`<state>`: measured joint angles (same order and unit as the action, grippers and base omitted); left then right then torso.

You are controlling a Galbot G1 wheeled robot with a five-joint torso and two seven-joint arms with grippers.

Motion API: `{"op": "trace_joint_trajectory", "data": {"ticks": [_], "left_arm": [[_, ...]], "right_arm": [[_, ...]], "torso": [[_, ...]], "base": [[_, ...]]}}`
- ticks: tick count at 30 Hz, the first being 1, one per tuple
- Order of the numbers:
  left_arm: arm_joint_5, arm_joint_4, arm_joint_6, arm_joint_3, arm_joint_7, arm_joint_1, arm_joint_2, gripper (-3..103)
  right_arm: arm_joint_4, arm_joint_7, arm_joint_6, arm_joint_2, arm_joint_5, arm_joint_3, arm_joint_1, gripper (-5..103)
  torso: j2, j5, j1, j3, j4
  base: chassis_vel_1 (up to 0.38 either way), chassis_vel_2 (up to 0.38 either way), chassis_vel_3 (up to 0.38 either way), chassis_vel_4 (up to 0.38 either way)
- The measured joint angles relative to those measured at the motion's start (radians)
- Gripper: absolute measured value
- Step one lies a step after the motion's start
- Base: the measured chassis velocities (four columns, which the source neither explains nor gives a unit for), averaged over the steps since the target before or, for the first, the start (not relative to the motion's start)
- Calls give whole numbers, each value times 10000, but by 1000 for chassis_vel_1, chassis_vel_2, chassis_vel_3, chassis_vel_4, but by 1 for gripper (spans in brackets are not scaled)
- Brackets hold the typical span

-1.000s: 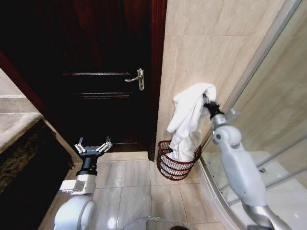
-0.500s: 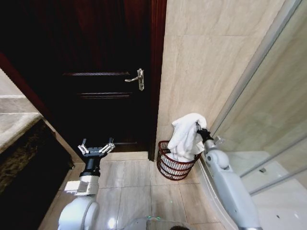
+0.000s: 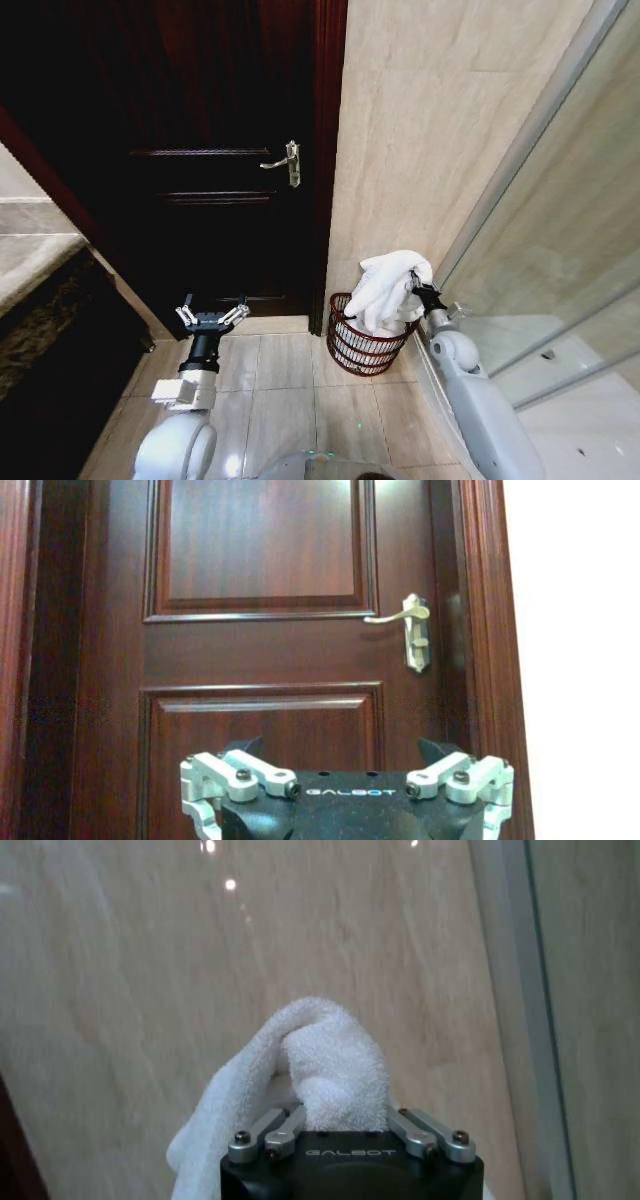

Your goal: Discard the used towel into the hamper.

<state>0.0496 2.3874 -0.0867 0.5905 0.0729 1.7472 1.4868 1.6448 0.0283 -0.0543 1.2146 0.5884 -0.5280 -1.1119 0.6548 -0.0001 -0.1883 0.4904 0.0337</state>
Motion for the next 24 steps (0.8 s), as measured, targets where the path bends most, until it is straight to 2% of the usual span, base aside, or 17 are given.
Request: {"op": "trace_joint_trajectory", "data": {"ticks": [9, 11, 13, 16, 24], "left_arm": [[-34, -68, -17, 8, -2, 26, -38, 100], [-22, -76, -18, 24, -2, 22, -59, 100], [-19, -78, -18, 27, -2, 21, -63, 100], [11, -79, -14, 91, -2, -7, -69, 100], [40, -79, -7, 205, -2, 21, -84, 100]], "right_arm": [[-129, 28, -142, 129, -29, 20, -261, 19], [-149, 0, -608, 157, -1, 19, -263, 19], [-149, -19, -748, 158, 25, 18, -263, 19], [-95, -148, -1696, 151, 252, -16, -264, 19], [71, -106, -2636, 157, 362, -95, -266, 19]], "torso": [[-412, 1, 163, -250, 0], [-556, 1, 221, -337, 1], [-583, 0, 232, -352, 1], [-789, 0, 322, -470, 1], [-1065, 1, 432, -636, 1]], "base": [[0, 0, 0, 0], [0, 0, 0, 0], [0, 0, 0, 0], [0, 0, 0, 0], [0, 0, 0, 0]]}}
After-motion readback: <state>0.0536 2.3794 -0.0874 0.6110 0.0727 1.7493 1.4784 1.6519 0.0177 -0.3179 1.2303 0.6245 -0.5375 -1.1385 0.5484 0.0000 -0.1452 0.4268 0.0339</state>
